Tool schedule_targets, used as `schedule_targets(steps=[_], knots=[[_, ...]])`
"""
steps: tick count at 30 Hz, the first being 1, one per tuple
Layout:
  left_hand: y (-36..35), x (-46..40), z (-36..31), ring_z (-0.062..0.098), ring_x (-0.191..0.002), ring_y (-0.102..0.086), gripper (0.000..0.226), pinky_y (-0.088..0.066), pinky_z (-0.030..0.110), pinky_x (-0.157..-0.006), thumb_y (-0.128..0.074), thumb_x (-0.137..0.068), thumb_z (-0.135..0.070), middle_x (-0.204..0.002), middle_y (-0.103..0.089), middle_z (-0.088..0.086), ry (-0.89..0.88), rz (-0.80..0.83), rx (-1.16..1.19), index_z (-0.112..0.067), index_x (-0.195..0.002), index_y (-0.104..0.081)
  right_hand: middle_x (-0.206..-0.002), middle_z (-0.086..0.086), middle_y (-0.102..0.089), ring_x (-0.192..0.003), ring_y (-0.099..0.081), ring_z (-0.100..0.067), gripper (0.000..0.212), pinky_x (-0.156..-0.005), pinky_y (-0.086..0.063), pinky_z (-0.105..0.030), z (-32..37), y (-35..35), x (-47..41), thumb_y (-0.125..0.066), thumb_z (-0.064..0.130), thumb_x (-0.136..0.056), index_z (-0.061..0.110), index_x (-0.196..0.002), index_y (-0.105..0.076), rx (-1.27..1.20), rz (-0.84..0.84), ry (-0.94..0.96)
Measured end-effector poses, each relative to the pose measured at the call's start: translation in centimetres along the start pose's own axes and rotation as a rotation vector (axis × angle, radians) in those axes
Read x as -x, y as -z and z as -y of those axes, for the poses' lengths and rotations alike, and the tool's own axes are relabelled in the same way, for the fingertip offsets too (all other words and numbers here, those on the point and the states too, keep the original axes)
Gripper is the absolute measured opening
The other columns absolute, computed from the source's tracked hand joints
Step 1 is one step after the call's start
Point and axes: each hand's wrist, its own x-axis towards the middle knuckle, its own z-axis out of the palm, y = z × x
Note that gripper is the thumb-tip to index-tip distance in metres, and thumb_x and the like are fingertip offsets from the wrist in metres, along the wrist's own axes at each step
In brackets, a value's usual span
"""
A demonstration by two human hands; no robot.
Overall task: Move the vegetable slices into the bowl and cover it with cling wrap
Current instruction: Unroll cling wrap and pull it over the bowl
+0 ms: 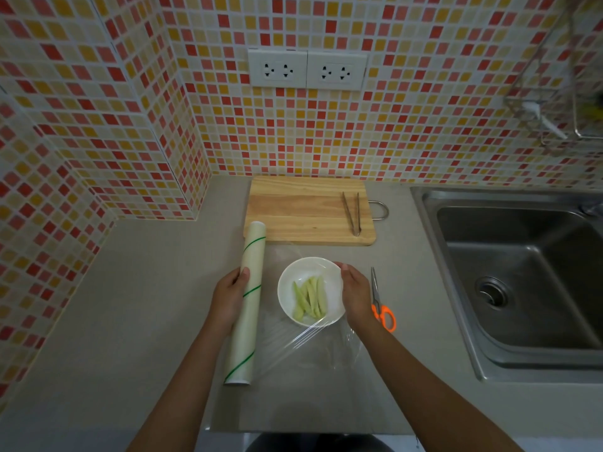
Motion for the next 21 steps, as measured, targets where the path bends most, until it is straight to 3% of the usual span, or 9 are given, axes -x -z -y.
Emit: schedule_targets(steps=[3,8,21], knots=[[0.11,-0.18,0.06,0.018,-0.075,-0.054,0.033,-0.042,0.030,-0.063,-0.046,-0.098,-0.026,-0.082,-0.061,0.011,0.012,0.006,0.026,0.000,-0.094,-0.066,-0.103,-0.023,-0.068,-0.091,-0.061,-0.025,0.031,-0.081,-0.048,-0.032,0.00,-0.02,-0.02,-0.040,0.004,-0.098,-0.008,-0.104,-0.067,0.002,0.004,0.000],[0.40,-0.17,0.09,0.015,-0.071,-0.056,0.027,-0.044,0.028,-0.063,-0.047,-0.098,-0.027,-0.078,-0.064,0.003,0.004,0.001,0.043,-0.021,-0.080,-0.065,-0.103,-0.024,-0.068,-0.088,-0.061,-0.023,0.032,-0.076,-0.049,-0.030,-0.05,0.06,0.05,-0.039,0.006,-0.100,-0.006,-0.103,-0.068,0.020,0.010,0.020],[0.73,-0.01,0.41,0.010,-0.070,-0.060,0.027,-0.048,0.027,-0.066,-0.048,-0.097,-0.027,-0.078,-0.069,-0.003,0.013,-0.004,0.103,-0.024,-0.081,-0.069,-0.108,-0.029,-0.067,-0.092,-0.061,-0.026,0.033,-0.085,-0.049,-0.038,-0.16,0.04,-0.20,-0.038,0.008,-0.101,-0.008,-0.105,-0.067,0.027,0.019,0.019]])
